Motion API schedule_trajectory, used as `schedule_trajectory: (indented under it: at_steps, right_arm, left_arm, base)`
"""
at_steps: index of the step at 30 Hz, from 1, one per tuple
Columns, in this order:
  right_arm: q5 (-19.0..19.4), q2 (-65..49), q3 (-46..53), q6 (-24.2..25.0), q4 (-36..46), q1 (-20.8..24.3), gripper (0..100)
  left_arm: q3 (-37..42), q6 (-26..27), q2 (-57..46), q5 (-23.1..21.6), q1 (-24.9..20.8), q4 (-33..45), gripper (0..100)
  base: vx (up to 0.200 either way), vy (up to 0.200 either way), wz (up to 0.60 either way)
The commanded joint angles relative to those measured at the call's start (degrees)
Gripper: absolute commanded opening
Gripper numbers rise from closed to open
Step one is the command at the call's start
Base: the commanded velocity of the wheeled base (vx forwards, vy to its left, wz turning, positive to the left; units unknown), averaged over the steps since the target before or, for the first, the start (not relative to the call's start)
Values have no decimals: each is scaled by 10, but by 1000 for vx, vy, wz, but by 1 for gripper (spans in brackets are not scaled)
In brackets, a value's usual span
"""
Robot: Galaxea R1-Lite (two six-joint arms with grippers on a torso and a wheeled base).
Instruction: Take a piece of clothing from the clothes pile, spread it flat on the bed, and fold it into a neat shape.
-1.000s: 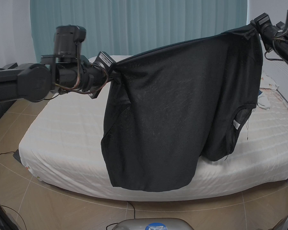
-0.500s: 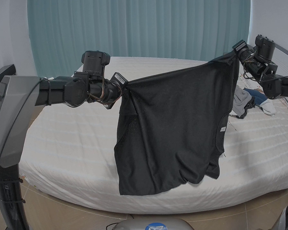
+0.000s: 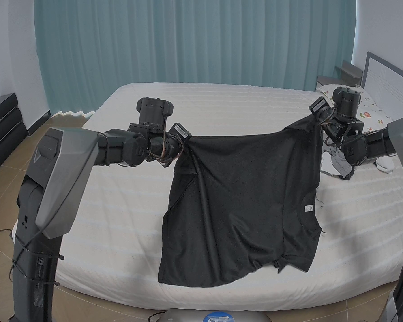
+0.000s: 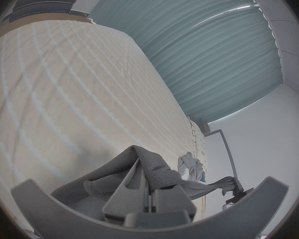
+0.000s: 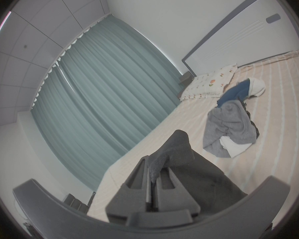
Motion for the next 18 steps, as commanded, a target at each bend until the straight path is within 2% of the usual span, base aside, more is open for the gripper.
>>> schedule_trajectory:
  at_steps: [1,9,10,12,13,18]
  right_arm:
    - [-6,56,15,2,-13,1,0]
    - [-10,117,29,2,-47,1,0]
    - [-10,125,30,2,-48,1,0]
    - [-2,132,40,2,-48,1,0]
    - [1,134,44,2,-48,1,100]
    - [11,151,47,2,-49,5,100]
  left_arm:
    - [-5,0,41,8,-6,-25,0]
    - [-5,0,77,15,-13,-37,0]
    - [-5,0,85,21,-13,-40,100]
    - [-5,-3,100,32,-14,-52,100]
    - [-5,-3,106,34,-16,-60,100]
    - [-5,0,124,48,-16,-79,100]
  base:
    - [0,0,0]
    - [0,0,0]
    - [0,0,0]
    - [0,0,0]
    - [0,0,0]
    - [0,0,0]
